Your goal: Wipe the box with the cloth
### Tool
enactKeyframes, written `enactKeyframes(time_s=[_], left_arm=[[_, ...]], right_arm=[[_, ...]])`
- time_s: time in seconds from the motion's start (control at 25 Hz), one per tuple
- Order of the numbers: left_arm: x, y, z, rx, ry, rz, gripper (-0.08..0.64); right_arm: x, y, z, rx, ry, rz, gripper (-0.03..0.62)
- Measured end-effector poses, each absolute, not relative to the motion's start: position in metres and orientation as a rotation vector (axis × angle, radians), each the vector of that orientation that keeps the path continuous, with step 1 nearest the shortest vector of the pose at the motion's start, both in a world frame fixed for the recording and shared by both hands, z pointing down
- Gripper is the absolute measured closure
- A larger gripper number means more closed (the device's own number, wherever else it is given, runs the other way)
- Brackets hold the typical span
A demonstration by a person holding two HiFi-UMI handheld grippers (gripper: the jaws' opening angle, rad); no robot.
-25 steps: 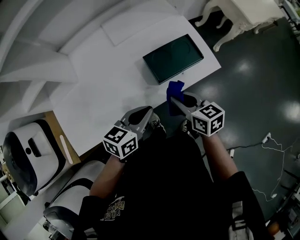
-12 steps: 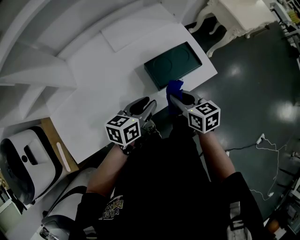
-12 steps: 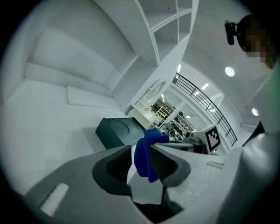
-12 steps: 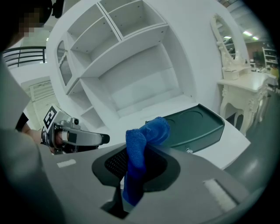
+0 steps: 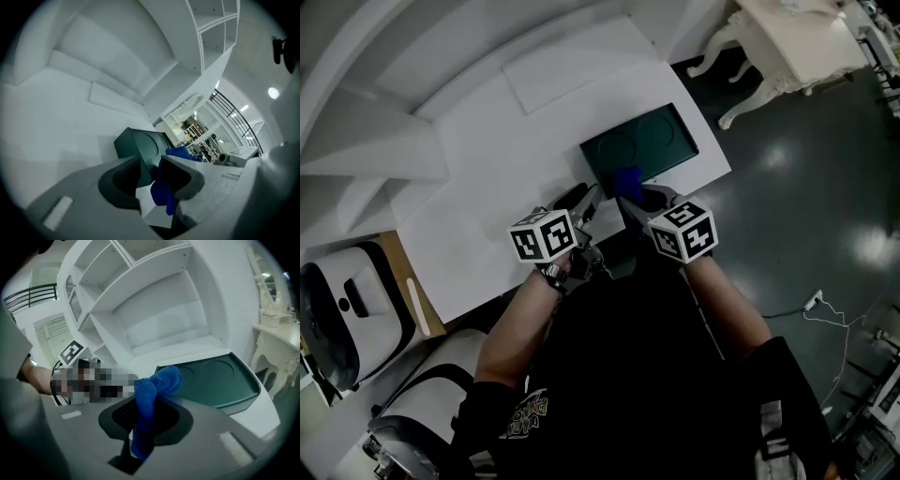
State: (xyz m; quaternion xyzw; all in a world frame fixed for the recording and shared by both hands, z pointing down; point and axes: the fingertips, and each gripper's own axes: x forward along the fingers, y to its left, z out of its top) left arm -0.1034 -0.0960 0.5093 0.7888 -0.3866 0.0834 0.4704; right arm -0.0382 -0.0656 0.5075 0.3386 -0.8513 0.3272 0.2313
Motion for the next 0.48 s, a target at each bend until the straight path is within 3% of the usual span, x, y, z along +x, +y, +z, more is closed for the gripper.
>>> enactKeyframes(time_s=[0.48], left_arm=[[-0.092, -0.128, 0.556, 1.797, -1.033, 0.264, 0.44]], right_arm=[[-0.056, -0.078, 0.534, 0.716, -2.298, 0.836, 0.5]])
